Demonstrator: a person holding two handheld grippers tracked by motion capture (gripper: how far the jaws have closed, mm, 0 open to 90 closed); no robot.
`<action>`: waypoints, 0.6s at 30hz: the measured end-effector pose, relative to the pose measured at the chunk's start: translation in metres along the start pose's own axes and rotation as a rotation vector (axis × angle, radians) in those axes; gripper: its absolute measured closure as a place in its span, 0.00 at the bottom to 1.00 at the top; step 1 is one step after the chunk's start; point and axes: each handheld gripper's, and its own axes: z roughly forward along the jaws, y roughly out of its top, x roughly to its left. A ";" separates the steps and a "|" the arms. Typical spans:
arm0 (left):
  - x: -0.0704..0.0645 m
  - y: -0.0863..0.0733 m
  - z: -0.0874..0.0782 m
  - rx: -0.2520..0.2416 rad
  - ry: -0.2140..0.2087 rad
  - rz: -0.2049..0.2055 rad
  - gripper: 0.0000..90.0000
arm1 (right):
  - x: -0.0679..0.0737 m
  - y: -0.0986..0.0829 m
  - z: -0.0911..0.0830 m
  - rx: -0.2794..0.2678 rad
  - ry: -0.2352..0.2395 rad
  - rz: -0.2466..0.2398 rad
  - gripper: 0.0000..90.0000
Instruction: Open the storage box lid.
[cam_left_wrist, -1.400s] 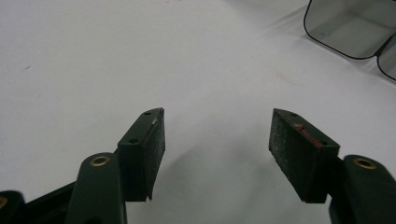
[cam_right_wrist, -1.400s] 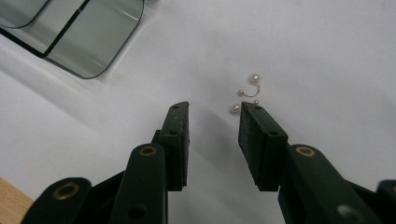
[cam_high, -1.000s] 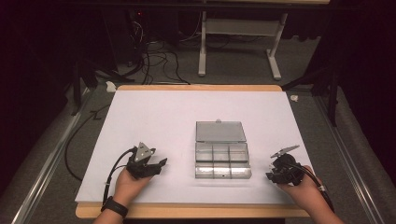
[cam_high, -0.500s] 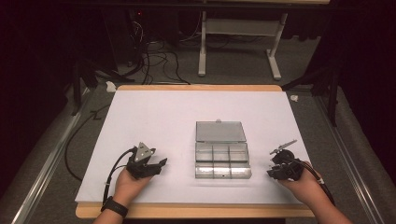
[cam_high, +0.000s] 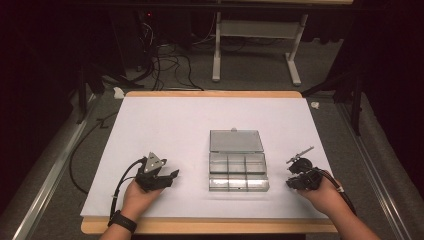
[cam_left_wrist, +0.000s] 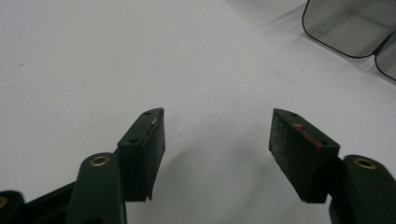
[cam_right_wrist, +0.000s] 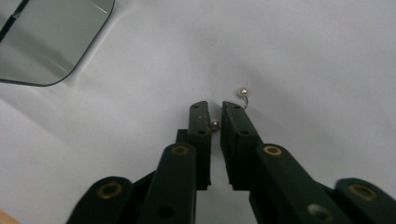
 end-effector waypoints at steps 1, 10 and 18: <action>0.000 0.000 0.000 -0.001 0.000 -0.006 0.41 | 0.000 0.000 0.000 -0.001 -0.004 0.004 0.96; 0.000 0.000 0.000 -0.001 0.002 -0.001 0.41 | 0.001 0.002 -0.004 -0.008 0.016 -0.008 1.00; 0.000 0.000 0.000 -0.001 0.003 -0.005 0.41 | -0.003 0.008 -0.010 -0.015 0.008 -0.001 0.92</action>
